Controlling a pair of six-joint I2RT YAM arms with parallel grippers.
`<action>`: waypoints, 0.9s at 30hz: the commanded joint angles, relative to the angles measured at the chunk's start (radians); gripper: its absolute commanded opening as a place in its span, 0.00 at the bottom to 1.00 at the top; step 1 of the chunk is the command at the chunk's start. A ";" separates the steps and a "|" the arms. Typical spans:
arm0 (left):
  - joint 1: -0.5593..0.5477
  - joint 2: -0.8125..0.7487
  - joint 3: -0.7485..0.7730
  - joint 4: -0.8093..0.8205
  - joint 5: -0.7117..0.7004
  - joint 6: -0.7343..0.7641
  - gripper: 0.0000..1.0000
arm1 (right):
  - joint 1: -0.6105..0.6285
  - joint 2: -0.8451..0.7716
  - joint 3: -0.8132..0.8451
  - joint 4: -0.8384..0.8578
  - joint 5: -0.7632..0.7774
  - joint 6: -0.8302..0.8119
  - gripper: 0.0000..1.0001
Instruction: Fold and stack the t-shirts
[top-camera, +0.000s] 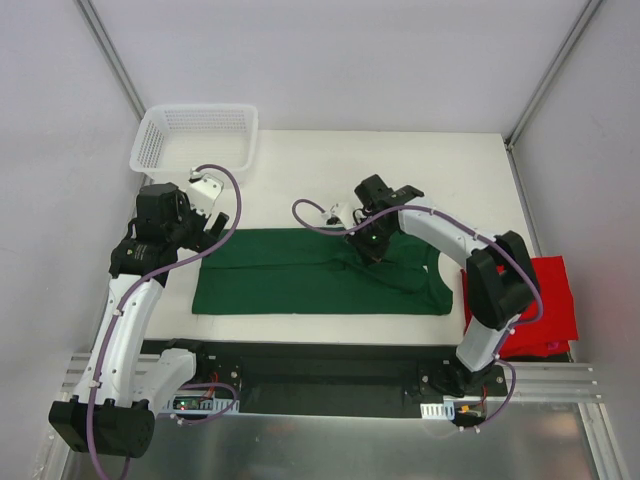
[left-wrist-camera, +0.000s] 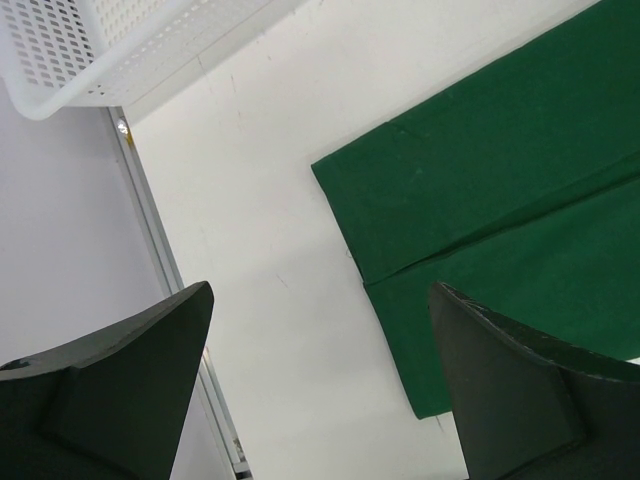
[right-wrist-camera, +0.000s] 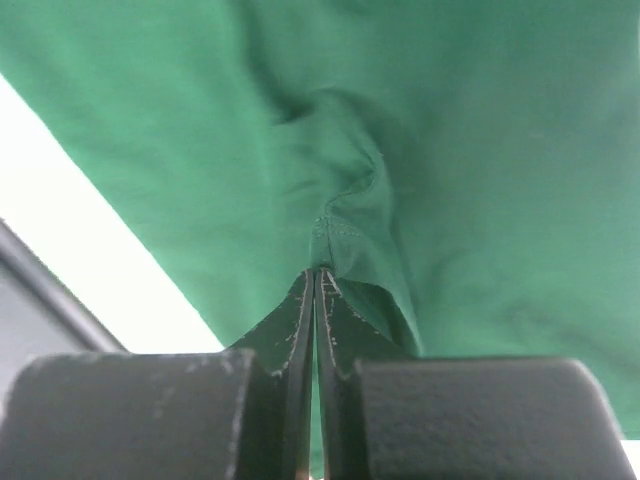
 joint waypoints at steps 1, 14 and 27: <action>0.012 -0.010 0.030 0.008 0.033 -0.009 0.89 | 0.042 -0.080 -0.023 -0.096 -0.105 0.037 0.01; 0.012 -0.023 0.023 0.008 0.019 0.000 0.89 | 0.190 -0.083 -0.090 -0.156 -0.177 0.046 0.01; 0.012 -0.032 0.018 0.008 0.038 -0.001 0.89 | 0.232 -0.092 -0.082 -0.158 -0.154 0.032 0.09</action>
